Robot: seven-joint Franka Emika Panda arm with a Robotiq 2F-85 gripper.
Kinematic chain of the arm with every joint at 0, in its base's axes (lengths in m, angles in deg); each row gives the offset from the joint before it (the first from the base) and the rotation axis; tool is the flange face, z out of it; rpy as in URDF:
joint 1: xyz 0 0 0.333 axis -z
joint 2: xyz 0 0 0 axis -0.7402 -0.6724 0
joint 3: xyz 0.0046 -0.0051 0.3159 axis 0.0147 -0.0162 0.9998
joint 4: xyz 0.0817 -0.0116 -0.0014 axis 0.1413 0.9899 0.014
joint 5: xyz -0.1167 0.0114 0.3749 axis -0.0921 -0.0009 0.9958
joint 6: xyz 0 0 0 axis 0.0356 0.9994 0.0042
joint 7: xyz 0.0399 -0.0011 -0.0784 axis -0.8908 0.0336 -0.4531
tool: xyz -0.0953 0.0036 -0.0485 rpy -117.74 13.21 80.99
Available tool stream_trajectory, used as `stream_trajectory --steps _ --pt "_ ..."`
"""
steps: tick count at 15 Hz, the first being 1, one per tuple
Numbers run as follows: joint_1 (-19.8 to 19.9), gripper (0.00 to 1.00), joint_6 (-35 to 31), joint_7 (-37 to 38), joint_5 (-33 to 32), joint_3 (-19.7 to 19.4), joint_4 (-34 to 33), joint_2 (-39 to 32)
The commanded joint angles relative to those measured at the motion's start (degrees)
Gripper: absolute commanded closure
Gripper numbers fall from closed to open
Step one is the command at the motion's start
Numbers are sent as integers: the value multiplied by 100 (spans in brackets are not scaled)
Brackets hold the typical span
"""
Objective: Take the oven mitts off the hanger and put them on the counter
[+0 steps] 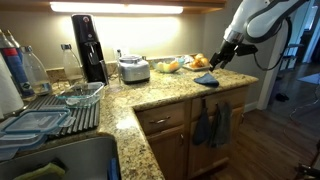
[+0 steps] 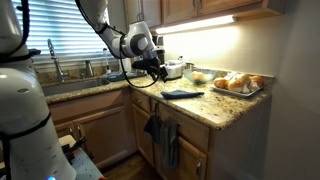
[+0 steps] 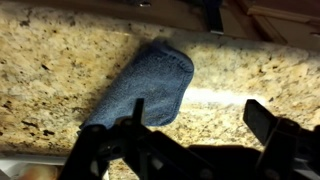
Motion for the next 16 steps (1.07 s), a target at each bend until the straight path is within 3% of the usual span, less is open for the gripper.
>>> stream_trajectory --steps 1,9,13,14,16 --pt "-267 0 188 -290 254 -184 827 683" --pt "-492 0 -365 -25 356 -71 2180 897" --pt "-241 0 -1435 617 -230 134 2675 594" --pt "-94 0 -1508 928 -543 205 2338 224" --pt "-55 0 -1842 1276 -798 202 2402 -30"
